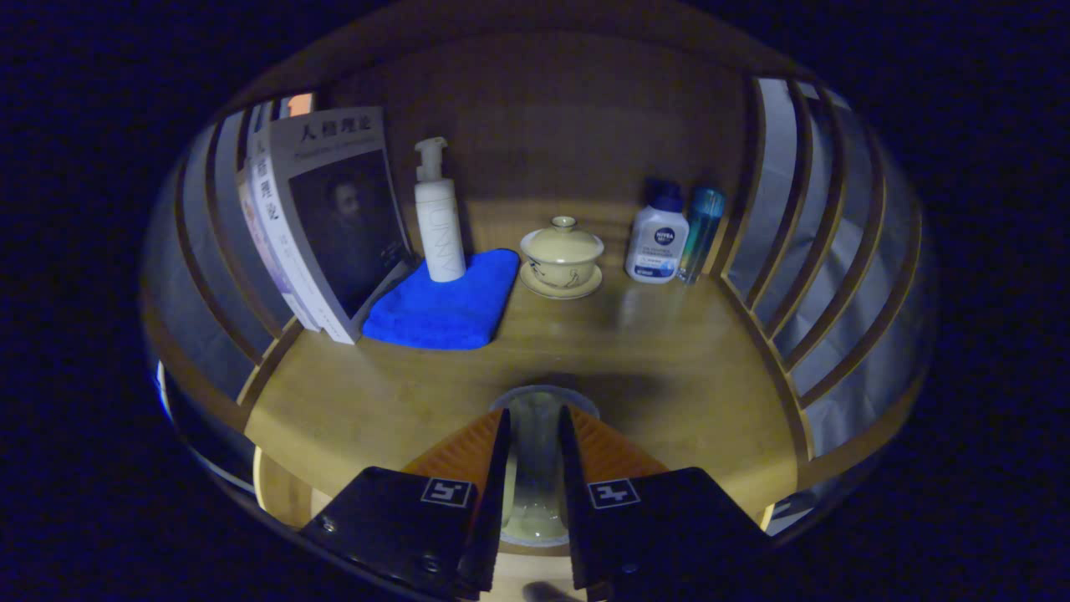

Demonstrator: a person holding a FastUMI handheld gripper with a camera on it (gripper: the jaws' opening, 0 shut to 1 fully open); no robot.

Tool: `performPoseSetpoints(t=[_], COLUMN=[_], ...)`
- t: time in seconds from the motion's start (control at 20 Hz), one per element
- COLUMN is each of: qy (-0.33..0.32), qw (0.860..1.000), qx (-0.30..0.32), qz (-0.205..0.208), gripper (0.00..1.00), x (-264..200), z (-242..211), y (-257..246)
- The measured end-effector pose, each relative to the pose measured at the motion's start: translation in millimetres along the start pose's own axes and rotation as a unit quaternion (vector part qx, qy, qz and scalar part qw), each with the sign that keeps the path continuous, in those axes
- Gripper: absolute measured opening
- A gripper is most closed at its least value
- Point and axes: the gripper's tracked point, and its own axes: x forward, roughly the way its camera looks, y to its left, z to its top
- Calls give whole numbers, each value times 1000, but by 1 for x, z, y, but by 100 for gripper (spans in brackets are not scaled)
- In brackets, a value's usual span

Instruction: Pull open the drawer, take out the items inside it, and place them on the countertop above the cabinet.

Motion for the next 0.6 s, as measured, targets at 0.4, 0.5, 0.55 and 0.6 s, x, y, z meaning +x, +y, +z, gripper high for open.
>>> performPoseSetpoints(t=[0.4,0.5,0.55,0.6], qy=[-136,-151,-161,-171], qw=[990,988,987,985], qx=[-7,-9,-7,-9], qz=[-37,-31,-28,-18], gripper=[56,66,76,86], x=[-59,-78,-88,-98], z=[17,3,-1,-7], y=[-11,-6,-4,4])
